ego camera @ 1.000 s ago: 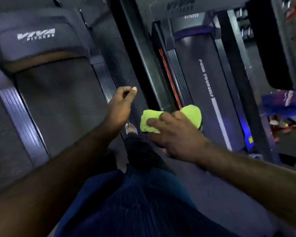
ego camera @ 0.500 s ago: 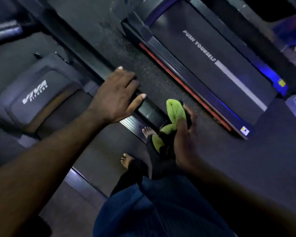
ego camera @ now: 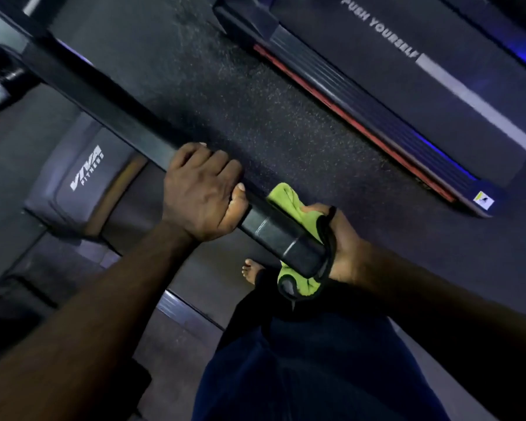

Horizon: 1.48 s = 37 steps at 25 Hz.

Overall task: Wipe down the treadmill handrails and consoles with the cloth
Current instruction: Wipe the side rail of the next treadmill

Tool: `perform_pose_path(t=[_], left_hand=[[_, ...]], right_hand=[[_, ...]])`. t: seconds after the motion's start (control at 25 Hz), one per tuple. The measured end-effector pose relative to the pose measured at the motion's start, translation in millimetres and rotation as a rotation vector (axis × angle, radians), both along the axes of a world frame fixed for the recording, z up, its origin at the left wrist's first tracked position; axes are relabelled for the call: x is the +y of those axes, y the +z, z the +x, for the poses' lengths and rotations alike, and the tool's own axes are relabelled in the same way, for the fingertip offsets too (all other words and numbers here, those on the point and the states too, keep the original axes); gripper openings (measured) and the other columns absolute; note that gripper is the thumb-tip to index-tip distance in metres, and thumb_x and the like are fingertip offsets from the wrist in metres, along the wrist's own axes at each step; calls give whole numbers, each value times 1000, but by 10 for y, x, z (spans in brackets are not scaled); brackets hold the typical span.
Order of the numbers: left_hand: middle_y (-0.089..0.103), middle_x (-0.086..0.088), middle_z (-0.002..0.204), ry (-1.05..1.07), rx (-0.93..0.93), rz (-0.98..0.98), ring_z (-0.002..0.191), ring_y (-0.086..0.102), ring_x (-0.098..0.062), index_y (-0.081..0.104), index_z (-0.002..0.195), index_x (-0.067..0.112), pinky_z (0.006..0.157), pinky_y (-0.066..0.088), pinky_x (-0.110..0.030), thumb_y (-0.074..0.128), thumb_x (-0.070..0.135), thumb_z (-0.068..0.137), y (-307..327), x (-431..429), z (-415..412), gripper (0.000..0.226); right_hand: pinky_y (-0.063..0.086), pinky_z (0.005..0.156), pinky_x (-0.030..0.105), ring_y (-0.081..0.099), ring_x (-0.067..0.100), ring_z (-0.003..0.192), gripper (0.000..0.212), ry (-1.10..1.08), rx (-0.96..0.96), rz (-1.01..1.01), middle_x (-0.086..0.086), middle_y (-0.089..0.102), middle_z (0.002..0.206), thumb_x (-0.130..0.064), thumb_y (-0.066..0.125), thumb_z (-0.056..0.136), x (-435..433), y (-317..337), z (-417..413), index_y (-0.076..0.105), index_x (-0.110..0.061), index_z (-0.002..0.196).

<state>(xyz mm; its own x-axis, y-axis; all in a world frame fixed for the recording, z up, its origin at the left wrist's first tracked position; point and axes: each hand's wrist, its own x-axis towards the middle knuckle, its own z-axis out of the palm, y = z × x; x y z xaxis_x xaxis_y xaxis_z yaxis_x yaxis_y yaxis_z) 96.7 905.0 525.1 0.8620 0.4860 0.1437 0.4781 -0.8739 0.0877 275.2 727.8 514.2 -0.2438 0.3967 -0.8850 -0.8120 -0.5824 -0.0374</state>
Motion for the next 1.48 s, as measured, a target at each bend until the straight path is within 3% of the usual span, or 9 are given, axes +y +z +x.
perform_pose_path(t=[0.12,0.28,0.36,0.52,0.68,0.92,1.24,1.4,1.48], left_hand=[[65,-14,117,164,-161,-147,115,59,-35,68,110,7,112,35,-55,47,38,96,27,-54,-15,41],[30,-23,162,949,-608,-378,153,25,-36,43,152,2,129,14,-42,56,31,100,21,19,179,61],[30,-23,164,1268,-766,-542,155,25,-34,30,158,-2,128,17,-34,48,38,103,-26,326,202,70],[60,-12,138,1481,-848,-541,126,56,-23,49,142,4,113,41,-40,36,51,101,5,904,82,64],[66,-16,128,1511,-764,-413,115,62,-26,57,131,0,106,44,-37,31,50,105,-100,988,153,62],[61,-16,125,1554,-689,-418,116,56,-32,55,131,2,105,43,-48,34,53,105,-42,968,173,61],[60,-18,125,1534,-679,-393,116,54,-32,52,135,-1,103,42,-44,42,42,108,-8,986,194,52],[57,-16,127,1538,-670,-464,118,52,-30,50,139,0,103,43,-47,36,52,106,30,976,187,63],[57,-16,125,1532,-681,-460,117,52,-31,50,137,-1,103,42,-48,34,54,105,28,983,191,66]], right_hand=[[62,62,36,74,27,69,36,-41,18,22,11,73,91,-23,39,104,78,149,198,74,-13,98],[56,80,33,72,27,78,37,296,-106,57,10,76,95,-30,52,92,880,-261,235,81,-10,104],[51,78,34,65,31,81,39,435,-69,89,15,71,95,-32,59,86,1291,-418,177,79,-5,106],[47,84,44,56,36,91,82,544,-49,117,23,55,113,-42,86,57,1226,-504,275,65,-7,129],[47,65,32,59,26,67,29,553,-65,252,11,62,80,-35,65,82,2237,-597,-131,74,-7,85],[45,76,40,58,29,80,51,630,-62,277,17,57,99,-41,71,74,2498,-768,-217,69,-7,113],[54,68,25,67,20,72,31,497,-4,413,4,68,82,-37,55,91,3594,-681,-726,70,-11,99],[43,72,38,53,28,80,71,618,-67,315,14,54,95,-41,86,53,3150,-909,-440,63,-9,113],[44,68,34,55,27,72,42,617,-74,380,12,58,84,-39,75,66,3389,-773,-583,67,-8,93]])
